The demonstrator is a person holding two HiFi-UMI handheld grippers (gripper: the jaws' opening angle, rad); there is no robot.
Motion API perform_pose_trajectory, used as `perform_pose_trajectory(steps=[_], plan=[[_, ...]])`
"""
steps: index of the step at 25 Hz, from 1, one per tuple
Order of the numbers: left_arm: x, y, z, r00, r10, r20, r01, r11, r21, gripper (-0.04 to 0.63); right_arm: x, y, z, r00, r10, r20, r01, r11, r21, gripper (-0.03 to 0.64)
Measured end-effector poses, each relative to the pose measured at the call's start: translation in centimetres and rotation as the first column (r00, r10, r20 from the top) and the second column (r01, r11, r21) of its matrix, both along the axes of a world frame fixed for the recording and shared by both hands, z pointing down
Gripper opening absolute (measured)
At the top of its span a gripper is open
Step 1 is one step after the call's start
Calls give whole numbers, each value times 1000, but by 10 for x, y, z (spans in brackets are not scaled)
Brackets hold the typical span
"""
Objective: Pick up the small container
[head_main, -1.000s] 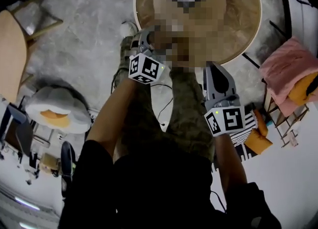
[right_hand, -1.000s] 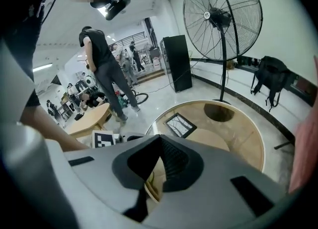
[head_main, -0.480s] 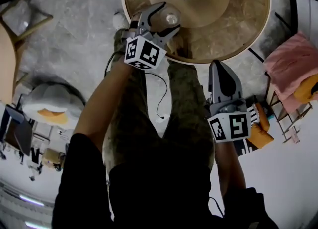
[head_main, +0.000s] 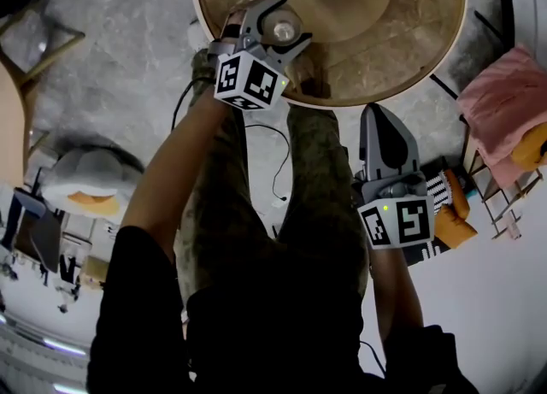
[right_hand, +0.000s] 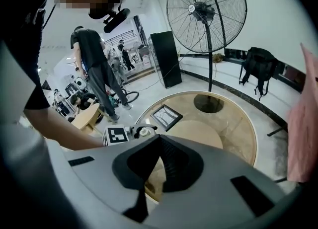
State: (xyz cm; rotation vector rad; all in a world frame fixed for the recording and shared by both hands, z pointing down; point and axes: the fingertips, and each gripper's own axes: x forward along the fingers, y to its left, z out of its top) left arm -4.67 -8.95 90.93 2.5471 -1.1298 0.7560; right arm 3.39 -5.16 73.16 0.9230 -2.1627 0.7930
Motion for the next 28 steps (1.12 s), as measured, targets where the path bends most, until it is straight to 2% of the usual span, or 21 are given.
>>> perform_pose_trajectory(steps=[8,13,17,22,28], plan=[[2,-10,-2,999,-40,-14,41,999,31,356,8,7,8,999,32,-8,-33,999,-12,14],[0,-12,-5,997,-60,-37,60,998,7,350,10,12,5,999,39,0,-39,999,-6,14],[-1,-16,-24,998,-61,-30,62,998,20,348,12,9,-2,999,52,1,-52,999,12,14],[-4,-22,-84,995,-67,-68,70,997,30,348,13,-3,-31,995,97,19,-98,994,52,14],[-19,-23,-205,992,-30,-124,34,999,31,348,4,-31,-108,982,173,69,-182,972,147,14]])
